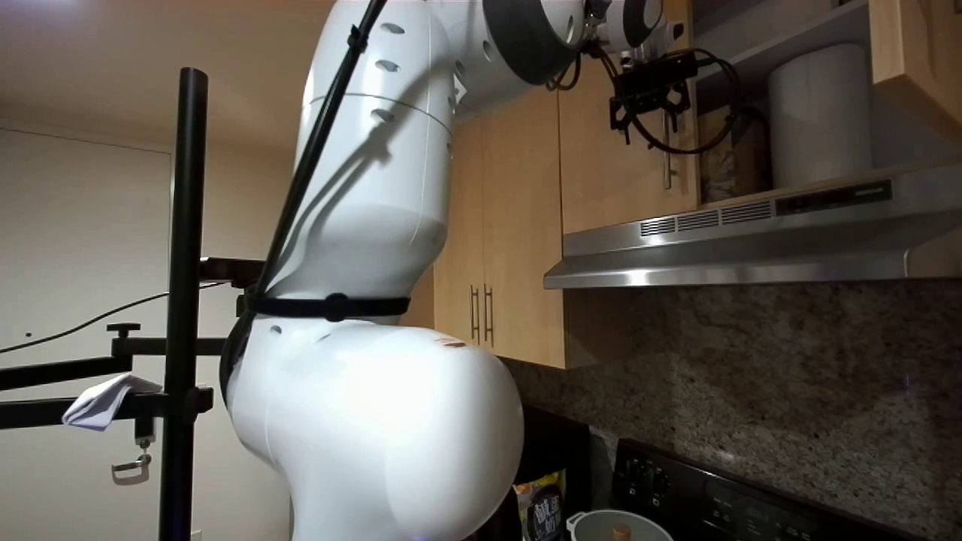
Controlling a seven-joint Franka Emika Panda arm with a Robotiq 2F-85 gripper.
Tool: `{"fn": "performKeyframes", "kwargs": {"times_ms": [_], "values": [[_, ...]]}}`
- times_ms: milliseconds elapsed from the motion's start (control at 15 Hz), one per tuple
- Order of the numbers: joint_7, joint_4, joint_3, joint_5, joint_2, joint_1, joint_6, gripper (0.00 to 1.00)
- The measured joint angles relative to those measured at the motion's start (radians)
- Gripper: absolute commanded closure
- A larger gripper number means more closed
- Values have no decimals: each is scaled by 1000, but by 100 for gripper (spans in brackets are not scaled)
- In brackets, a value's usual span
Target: Open the left cabinet door at the top
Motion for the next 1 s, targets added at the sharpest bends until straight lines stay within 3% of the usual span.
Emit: {"fn": "performKeyframes", "kwargs": {"times_ms": [600,1000], "values": [[-3,105,1,45,75,-4,-79,0],[-98,134,2,144,89,-35,-129,0]]}}
